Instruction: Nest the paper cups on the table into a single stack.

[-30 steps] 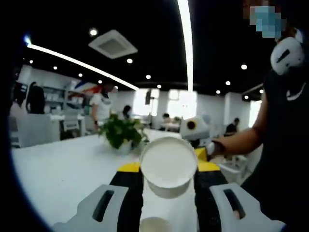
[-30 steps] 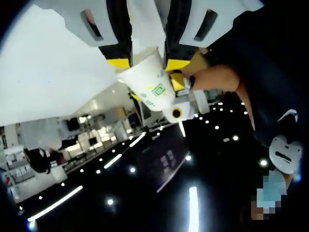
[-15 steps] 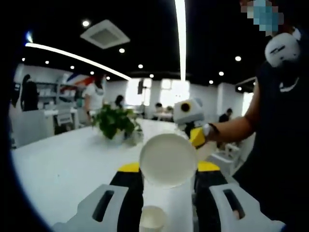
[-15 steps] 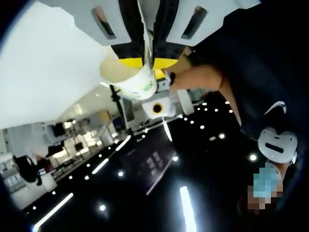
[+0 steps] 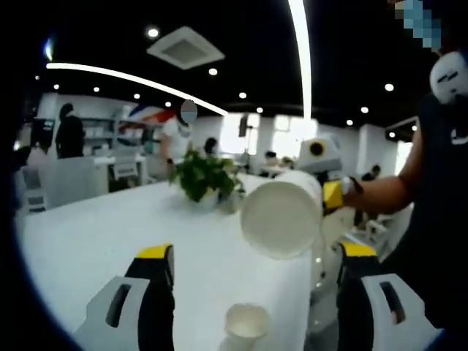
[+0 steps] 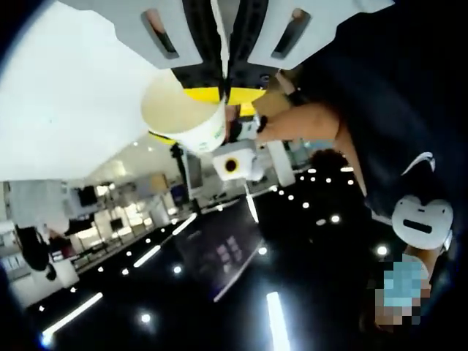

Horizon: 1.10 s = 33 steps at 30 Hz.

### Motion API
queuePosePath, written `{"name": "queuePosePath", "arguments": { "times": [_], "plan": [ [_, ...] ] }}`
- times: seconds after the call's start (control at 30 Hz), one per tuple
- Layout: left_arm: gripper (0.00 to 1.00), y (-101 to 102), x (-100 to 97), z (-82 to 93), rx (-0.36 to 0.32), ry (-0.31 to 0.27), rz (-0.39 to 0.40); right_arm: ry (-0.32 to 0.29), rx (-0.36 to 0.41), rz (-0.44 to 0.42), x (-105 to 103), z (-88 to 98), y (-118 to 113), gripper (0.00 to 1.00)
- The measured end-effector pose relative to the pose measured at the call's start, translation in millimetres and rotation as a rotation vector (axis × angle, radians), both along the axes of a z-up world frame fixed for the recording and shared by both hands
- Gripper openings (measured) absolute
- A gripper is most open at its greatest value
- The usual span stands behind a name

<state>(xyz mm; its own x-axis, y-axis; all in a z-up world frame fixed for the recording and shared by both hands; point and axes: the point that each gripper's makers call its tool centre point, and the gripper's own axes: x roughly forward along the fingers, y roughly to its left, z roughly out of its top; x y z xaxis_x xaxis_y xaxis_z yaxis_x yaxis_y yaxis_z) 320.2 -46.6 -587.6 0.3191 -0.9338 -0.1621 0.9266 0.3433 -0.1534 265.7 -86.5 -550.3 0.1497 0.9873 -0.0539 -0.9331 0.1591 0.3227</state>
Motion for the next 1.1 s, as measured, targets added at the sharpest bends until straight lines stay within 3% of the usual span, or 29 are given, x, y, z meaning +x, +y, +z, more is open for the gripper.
{"name": "queuePosePath", "arguments": {
  "times": [0.17, 0.3, 0.53, 0.6, 0.73, 0.9, 1.1],
  "plan": [
    [0.99, 11.9, 1.4, -10.8, 0.079, -0.002, 0.055, -0.037, -0.128, -0.025, 11.9, -6.3, -6.0, 0.00],
    [0.99, 26.2, 2.5, -28.8, 0.170, -0.047, 0.119, -0.055, -0.178, -0.019, 17.6, 3.8, -9.0, 0.00],
    [0.99, 51.0, -11.1, -54.7, 0.180, -0.009, 0.199, -0.129, -0.353, 0.023, 26.3, 20.6, -14.1, 0.00],
    [0.99, 58.3, -13.6, -56.2, 0.177, -0.012, 0.228, -0.160, -0.454, 0.036, 30.0, 21.6, -16.0, 0.00],
    [0.99, 68.7, -18.0, -57.1, 0.150, 0.006, 0.270, -0.183, -0.561, 0.089, 31.9, 24.4, -14.3, 0.00],
    [0.99, 84.1, -23.4, -65.6, 0.178, -0.003, 0.306, -0.202, -0.676, 0.133, 39.5, 25.6, -9.2, 0.00],
    [0.99, 97.7, -22.8, -64.9, 0.165, 0.000, 0.338, -0.212, -0.850, 0.172, 46.9, 17.0, -6.2, 0.00]
  ]
}}
